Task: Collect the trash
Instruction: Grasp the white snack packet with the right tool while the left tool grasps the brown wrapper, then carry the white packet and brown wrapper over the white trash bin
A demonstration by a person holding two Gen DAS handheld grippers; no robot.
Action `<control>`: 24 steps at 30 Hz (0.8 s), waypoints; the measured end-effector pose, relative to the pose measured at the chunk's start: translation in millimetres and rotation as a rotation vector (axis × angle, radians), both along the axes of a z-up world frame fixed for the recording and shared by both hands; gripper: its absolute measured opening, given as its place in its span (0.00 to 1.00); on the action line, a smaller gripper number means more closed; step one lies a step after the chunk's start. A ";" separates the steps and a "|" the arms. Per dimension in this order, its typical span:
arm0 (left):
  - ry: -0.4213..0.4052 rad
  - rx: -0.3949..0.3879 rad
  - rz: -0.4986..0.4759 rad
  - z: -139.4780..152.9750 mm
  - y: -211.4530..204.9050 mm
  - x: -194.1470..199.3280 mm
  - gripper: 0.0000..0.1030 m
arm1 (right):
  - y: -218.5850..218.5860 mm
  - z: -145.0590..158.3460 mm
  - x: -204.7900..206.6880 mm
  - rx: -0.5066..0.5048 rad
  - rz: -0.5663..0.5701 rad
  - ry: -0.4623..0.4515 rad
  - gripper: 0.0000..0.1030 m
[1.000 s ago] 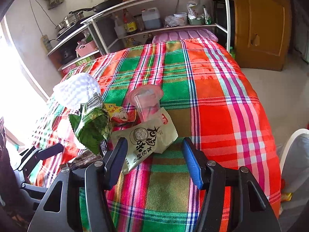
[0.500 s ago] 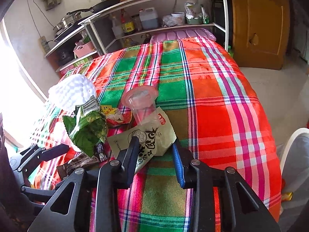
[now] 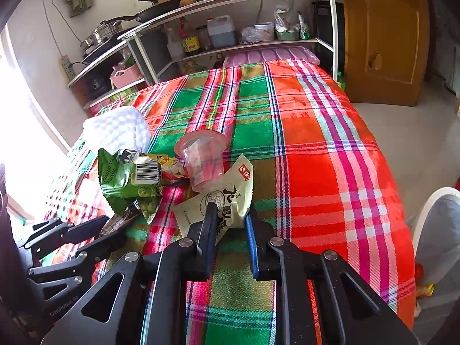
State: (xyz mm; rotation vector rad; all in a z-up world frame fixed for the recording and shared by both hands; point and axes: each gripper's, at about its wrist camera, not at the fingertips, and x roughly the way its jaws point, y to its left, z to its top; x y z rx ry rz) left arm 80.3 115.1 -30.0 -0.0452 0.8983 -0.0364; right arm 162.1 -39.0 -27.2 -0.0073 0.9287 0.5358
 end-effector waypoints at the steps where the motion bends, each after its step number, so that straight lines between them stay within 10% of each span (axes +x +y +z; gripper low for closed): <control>1: 0.001 -0.005 0.001 0.0 1.0 0.2 0.22 | -1.7 0.5 -1.2 0.002 -0.002 -0.001 0.16; 24: -0.064 -0.039 -0.005 22.7 -10.2 -23.1 0.20 | -36.6 23.9 -48.6 0.059 -0.014 -0.062 0.14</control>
